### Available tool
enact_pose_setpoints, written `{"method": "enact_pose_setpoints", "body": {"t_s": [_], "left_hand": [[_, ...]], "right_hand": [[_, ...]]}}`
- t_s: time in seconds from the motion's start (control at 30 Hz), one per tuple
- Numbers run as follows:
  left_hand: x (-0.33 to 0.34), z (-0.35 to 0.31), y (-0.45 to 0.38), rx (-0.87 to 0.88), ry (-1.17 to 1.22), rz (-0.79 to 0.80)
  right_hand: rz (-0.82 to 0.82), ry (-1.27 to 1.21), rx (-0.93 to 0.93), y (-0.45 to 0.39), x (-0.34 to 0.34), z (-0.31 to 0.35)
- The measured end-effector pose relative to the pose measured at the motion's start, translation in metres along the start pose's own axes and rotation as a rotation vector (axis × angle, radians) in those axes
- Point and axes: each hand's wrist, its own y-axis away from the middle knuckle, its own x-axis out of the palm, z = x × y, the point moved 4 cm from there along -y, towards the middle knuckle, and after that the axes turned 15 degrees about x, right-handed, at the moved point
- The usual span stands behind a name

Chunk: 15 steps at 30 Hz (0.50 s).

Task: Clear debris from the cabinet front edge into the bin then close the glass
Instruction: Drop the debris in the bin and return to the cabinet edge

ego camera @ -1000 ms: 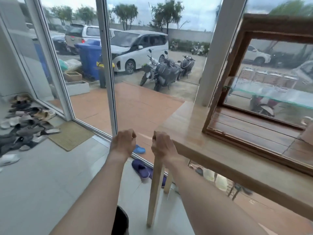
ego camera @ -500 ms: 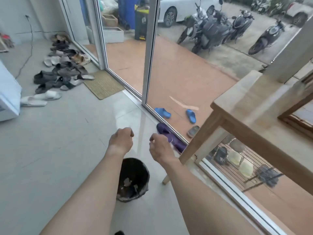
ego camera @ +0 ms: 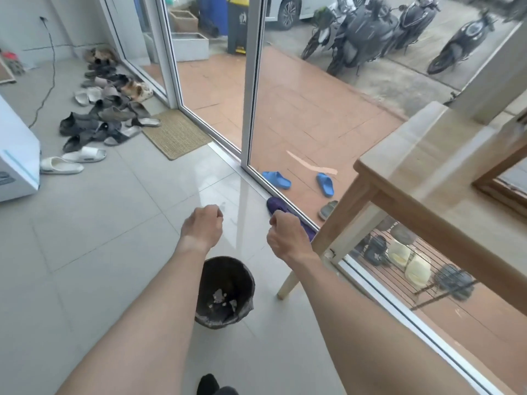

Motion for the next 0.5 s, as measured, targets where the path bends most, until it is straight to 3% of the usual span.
{"method": "enact_pose_setpoints", "body": {"t_s": [0.23, 0.5], "left_hand": [[-0.042, -0.111, -0.025, 0.223, 0.031, -0.151], [-0.058, -0.266, -0.030, 0.448, 0.056, -0.304]], "right_hand": [[-0.341, -0.019, -0.161, 0.026, -0.139, -0.001], [-0.598, -0.078, -0.073, 0.063, -0.269, -0.073]]}}
